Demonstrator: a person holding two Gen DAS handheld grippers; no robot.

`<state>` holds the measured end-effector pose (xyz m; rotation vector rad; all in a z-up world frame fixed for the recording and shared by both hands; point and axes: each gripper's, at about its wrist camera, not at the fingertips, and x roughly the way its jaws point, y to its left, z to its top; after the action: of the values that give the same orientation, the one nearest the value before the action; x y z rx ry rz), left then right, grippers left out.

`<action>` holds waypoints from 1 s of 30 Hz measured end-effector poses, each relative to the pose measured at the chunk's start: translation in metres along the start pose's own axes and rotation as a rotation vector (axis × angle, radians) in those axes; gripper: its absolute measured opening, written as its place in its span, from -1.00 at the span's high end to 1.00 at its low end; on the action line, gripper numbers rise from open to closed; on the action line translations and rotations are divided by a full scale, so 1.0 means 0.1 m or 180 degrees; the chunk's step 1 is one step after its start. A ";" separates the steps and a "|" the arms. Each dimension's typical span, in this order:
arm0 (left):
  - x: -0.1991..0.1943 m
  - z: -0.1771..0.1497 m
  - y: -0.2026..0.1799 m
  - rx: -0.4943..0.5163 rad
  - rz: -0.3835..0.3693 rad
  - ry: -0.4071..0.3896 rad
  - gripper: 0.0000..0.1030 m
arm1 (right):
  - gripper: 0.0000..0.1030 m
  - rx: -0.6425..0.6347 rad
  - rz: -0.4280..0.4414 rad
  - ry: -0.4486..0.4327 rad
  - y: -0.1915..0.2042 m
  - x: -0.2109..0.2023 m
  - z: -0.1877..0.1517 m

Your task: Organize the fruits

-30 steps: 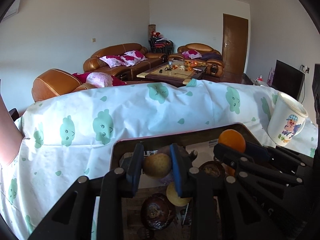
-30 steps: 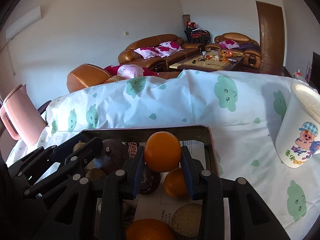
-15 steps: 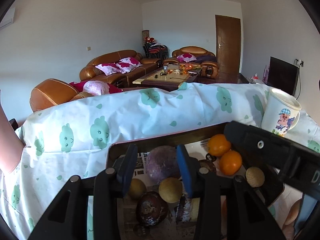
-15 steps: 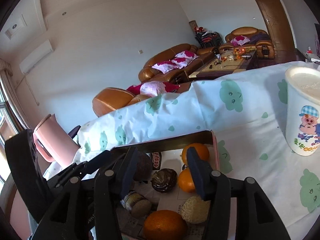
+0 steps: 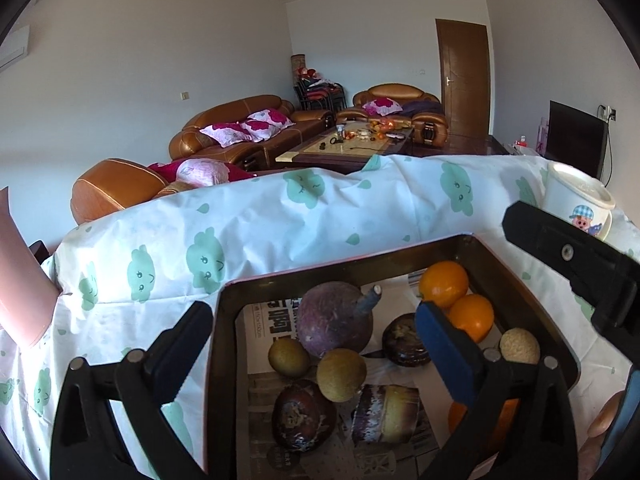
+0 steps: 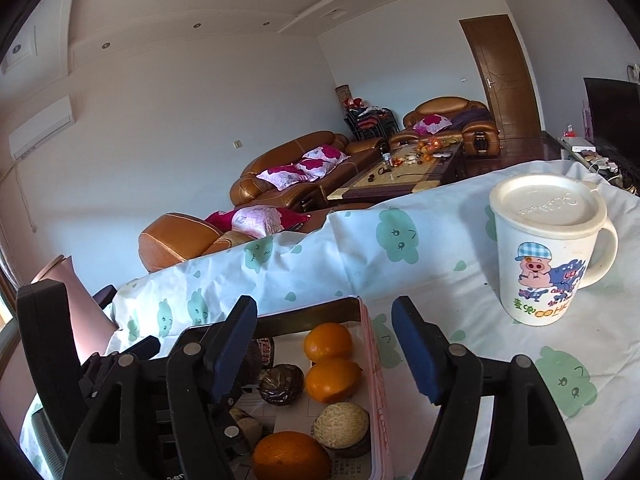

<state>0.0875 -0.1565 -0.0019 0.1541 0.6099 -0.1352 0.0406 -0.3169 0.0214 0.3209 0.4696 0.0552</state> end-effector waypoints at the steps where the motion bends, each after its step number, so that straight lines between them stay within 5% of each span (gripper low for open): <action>1: -0.01 -0.01 0.03 -0.0045 0.0011 0.0005 -1.00 | -0.40 -0.0009 -0.0031 -0.0016 0.00 0.00 -0.01; 15: -0.41 -0.15 0.29 -0.0396 0.0215 -0.0492 -1.00 | -0.58 -0.0702 -0.0093 -0.0580 0.40 -0.31 -0.17; 30: -0.89 -0.42 0.26 -0.0313 0.0209 -0.0789 -1.00 | -0.60 -0.0749 -0.0122 -0.0810 0.44 -0.81 -0.38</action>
<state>-0.0034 -0.1162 0.0185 0.0607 0.3630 -0.0594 -0.0477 -0.2742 0.0386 0.0854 0.2134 0.0313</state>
